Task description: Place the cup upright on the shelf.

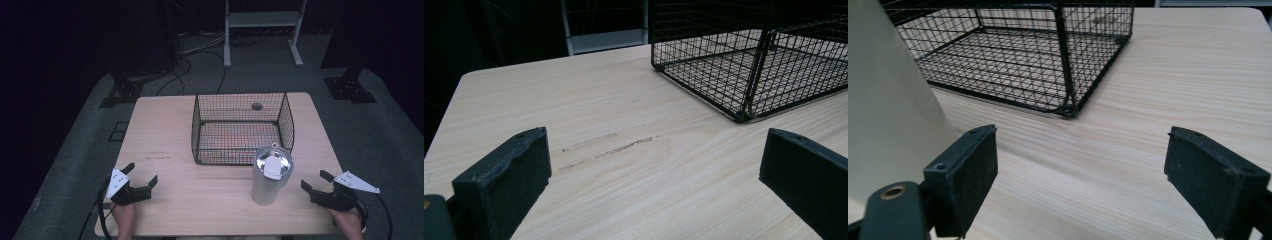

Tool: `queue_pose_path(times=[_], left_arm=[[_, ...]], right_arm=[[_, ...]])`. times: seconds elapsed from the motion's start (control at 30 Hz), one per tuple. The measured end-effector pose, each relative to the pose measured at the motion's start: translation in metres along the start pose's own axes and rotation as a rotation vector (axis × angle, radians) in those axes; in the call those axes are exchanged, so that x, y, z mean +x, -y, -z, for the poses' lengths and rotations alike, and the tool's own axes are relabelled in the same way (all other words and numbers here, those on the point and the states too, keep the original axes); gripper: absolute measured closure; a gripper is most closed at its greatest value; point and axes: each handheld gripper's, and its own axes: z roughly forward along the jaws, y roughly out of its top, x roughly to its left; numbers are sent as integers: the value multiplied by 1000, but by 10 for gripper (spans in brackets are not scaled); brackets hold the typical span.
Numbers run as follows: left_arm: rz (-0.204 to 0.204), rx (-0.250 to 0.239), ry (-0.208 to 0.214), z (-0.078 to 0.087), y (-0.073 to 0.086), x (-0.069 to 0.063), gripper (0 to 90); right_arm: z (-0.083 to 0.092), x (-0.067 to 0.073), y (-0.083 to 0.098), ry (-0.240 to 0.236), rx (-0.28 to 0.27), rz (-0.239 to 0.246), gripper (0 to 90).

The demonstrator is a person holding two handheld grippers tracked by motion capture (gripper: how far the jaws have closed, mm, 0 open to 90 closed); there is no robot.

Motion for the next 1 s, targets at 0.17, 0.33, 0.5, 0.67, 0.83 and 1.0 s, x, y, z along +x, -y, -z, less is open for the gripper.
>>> queue_pose_path(times=[0.17,0.33,0.5,0.67,0.83,1.0], left_arm=[[-2,0,1,0,0,0,0],[-2,-3,2,0,0,0,0],[0,-5,5,1,0,0,0],[0,-6,5,1,0,0,0],[-1,-6,6,1,0,0,0],[0,-7,6,1,0,0,0]], right_arm=[[1,4,-3,-14,4,20,133],[5,9,-7,-42,2,55,132],[9,15,-9,-73,3,85,131],[13,29,-16,-132,1,134,129],[15,39,-23,-179,-3,170,125],[16,52,-30,-228,2,205,106]])
